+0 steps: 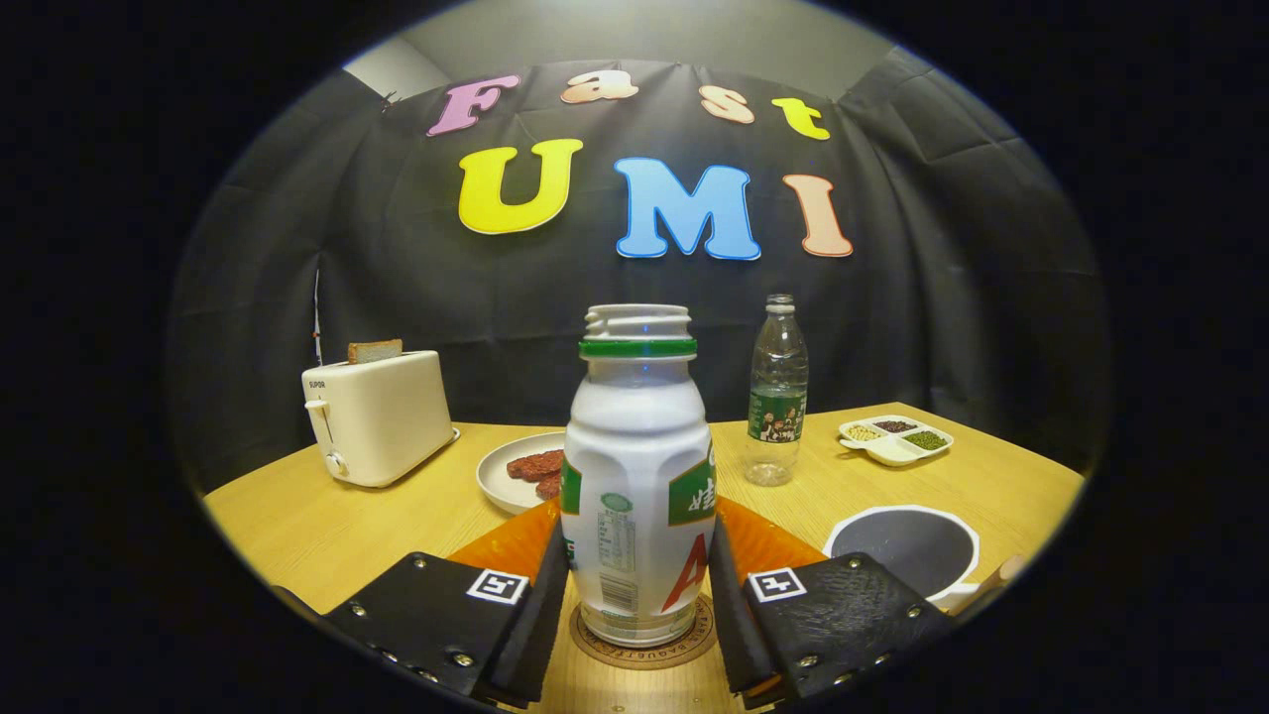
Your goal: Take the bottle from table, then pour the juice into the cup, finally place the bottle on the coaster
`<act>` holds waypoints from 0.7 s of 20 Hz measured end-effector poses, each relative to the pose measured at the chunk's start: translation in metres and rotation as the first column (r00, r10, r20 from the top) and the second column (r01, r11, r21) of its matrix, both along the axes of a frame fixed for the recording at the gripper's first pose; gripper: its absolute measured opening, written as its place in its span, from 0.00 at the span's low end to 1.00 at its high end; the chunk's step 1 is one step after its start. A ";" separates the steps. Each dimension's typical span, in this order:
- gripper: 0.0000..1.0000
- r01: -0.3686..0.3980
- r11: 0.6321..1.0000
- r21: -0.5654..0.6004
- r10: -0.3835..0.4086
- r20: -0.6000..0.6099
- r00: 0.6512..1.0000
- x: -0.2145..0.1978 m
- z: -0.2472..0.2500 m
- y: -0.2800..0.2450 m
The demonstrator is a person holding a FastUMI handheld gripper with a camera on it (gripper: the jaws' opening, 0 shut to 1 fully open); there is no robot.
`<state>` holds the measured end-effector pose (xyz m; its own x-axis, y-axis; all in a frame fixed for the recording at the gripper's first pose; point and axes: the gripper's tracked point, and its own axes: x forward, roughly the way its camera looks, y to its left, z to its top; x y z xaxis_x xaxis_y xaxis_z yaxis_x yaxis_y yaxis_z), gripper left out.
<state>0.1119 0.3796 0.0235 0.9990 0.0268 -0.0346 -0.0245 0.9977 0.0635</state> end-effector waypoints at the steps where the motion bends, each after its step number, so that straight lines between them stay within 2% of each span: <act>1: 0.66 0.004 1.000 0.007 -0.004 0.001 1.000 0.000 0.001 -0.001; 4: 0.73 -0.037 0.999 0.029 0.037 0.017 0.999 0.001 0.001 0.011; 5: 0.92 -0.045 0.998 0.032 0.044 0.020 0.999 0.001 0.003 0.015; 6: 0.99 -0.043 0.999 0.021 0.042 0.023 0.999 0.000 0.002 0.014; 14: 0.99 -0.030 1.000 0.009 0.029 0.078 0.997 -0.018 0.026 0.009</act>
<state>0.0940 0.3886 0.0494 0.9975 0.0560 0.0439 -0.0590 0.9958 0.0700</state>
